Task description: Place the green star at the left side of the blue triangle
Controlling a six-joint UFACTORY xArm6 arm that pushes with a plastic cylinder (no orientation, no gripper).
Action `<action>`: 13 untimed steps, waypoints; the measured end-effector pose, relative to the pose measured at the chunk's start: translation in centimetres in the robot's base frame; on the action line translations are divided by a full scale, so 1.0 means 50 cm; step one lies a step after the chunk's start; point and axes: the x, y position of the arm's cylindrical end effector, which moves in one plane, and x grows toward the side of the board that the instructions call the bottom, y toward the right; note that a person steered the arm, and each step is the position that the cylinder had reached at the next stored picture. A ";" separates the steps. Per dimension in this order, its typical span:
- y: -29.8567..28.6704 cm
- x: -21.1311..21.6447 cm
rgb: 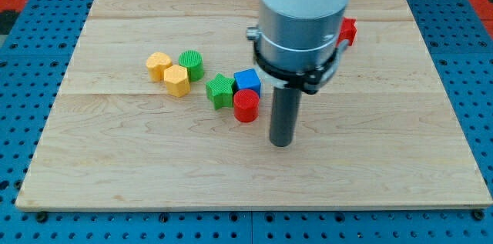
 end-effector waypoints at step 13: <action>-0.163 -0.225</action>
